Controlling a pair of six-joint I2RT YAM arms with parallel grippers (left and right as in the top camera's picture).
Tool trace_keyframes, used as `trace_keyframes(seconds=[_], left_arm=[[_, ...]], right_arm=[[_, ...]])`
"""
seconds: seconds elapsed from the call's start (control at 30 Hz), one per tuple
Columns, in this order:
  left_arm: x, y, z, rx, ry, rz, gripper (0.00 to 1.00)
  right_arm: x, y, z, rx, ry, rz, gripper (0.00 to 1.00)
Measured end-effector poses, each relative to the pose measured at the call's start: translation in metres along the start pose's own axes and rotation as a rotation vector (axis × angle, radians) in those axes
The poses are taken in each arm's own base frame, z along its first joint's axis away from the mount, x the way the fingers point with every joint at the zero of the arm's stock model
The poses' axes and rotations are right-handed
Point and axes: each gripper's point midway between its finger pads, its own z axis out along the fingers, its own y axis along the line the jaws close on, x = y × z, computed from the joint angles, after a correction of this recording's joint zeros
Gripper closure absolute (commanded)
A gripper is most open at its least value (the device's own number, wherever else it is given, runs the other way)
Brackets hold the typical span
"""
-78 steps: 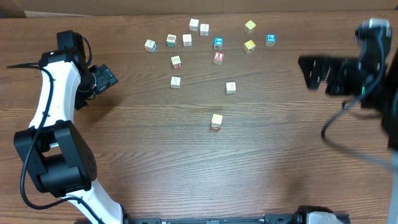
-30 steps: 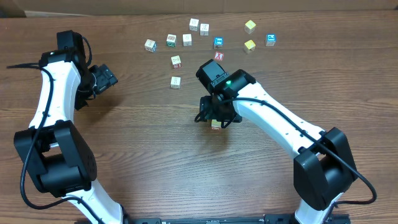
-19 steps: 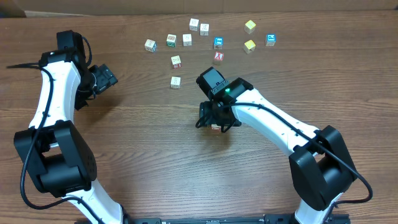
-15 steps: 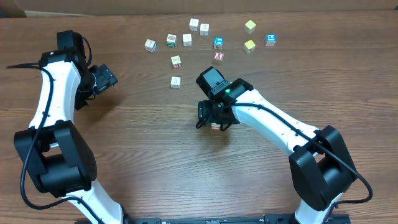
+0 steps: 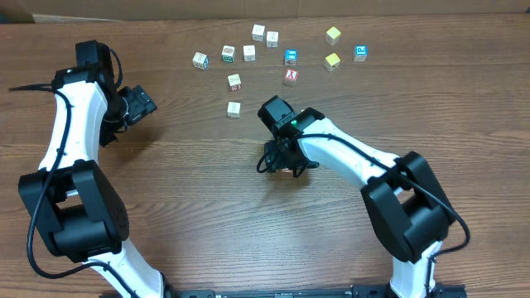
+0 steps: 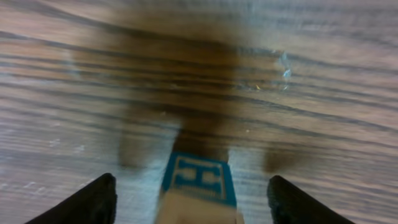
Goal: Form a tower
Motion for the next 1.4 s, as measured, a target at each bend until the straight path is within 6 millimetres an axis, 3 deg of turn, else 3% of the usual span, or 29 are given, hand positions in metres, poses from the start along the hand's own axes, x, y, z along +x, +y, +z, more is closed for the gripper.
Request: trace_keyframes(seconds=[0.1,0.37,0.73,0.8,0.87,0.9,1.4], left_arm=[[-0.0001,0.0,0.0,0.0,0.0,0.0,0.0],[0.0,0.0,0.0,0.0,0.0,0.0,0.0],[-0.0001,0.0,0.0,0.0,0.0,0.0,0.0],[0.0,0.0,-0.0001,0.0,0.0,0.0,0.0],[0.0,0.0,0.0,0.0,0.0,0.0,0.01],[0.0,0.0,0.0,0.0,0.0,0.0,0.0],[0.0,0.0,0.0,0.0,0.0,0.0,0.0]], right_arm=[[0.0023,-0.0011,0.0075,0.009,0.015,0.001,0.48],[0.0019,-0.0005,0.0075,0.006,0.014,-0.007,0.64],[0.0024,-0.0003,0.0075,0.005,0.016,-0.008,0.62],[0.0023,-0.0003,0.0075,0.005,0.016,-0.012,0.56],[0.0025,-0.0004,0.0075,0.005,0.017,-0.016,0.39],[0.0023,-0.0003,0.0075,0.005,0.016,-0.02,0.38],[0.003,-0.0016,0.0052,0.016,0.026,-0.023,0.43]])
